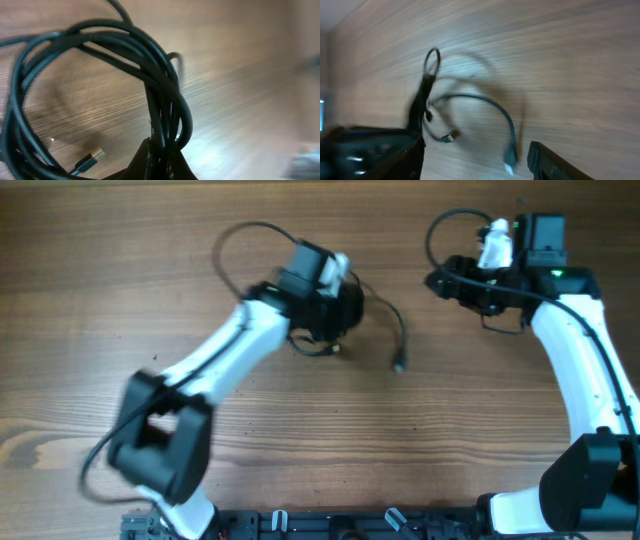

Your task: Untangle cables

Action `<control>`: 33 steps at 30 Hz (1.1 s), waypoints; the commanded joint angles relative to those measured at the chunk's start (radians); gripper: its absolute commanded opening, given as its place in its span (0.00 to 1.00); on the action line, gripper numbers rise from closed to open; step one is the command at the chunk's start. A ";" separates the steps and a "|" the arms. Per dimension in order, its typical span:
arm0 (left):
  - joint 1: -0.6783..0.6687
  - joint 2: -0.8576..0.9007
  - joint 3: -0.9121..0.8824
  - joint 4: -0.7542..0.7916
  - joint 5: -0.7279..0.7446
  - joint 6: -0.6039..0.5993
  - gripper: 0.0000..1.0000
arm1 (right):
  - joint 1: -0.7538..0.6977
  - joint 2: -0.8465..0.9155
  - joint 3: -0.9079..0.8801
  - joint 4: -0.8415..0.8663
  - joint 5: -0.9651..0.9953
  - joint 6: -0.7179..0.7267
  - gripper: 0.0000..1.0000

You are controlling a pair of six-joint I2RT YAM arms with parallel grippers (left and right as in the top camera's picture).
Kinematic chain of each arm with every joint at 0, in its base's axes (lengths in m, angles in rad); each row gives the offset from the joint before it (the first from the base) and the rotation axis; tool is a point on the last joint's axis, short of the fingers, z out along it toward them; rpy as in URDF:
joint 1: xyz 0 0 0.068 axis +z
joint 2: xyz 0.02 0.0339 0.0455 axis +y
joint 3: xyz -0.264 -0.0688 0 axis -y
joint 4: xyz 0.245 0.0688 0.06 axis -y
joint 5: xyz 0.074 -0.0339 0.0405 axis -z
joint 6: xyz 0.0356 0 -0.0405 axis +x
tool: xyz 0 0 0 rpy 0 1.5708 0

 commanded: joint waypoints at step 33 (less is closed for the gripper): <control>0.265 -0.162 0.014 -0.026 0.652 -0.494 0.04 | 0.389 0.006 0.003 0.253 0.039 0.391 0.05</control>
